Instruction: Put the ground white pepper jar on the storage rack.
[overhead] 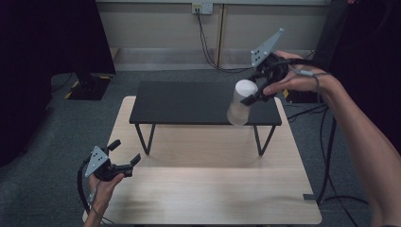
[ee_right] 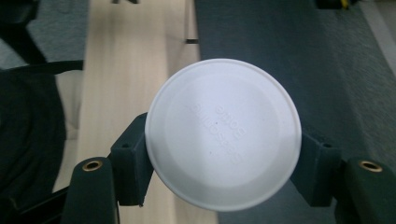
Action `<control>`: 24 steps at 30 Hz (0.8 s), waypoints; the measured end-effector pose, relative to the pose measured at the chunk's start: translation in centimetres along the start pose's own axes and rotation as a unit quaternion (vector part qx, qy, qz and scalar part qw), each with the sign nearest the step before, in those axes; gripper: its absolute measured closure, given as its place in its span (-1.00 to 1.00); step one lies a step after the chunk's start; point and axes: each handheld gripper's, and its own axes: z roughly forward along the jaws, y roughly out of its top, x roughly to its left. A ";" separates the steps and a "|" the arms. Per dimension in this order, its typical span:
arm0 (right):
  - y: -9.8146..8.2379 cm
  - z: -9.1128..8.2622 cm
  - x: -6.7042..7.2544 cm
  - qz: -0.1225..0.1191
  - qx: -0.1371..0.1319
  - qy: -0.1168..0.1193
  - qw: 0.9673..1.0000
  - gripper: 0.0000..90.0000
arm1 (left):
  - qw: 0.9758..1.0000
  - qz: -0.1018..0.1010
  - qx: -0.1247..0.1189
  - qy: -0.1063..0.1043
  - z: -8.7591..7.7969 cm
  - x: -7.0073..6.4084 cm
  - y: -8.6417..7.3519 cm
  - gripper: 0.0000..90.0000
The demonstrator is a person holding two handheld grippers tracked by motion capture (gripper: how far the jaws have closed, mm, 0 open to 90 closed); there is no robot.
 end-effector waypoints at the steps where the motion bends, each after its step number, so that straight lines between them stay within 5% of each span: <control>1: 0.2 0.0 -0.3 0.006 0.001 -0.007 1.000 -0.23 | 1.000 -0.001 -0.001 0.000 0.0 0.0 0.0 -1.00; 13: -0.3 1.1 -4.8 0.088 0.006 -0.076 0.993 -0.23 | 1.000 0.002 0.000 0.001 -0.3 0.1 0.0 -1.00; 24: -2.9 2.2 -6.7 0.193 0.004 -0.156 0.969 -0.23 | 1.000 -0.001 0.002 0.004 -0.6 0.2 -0.1 -1.00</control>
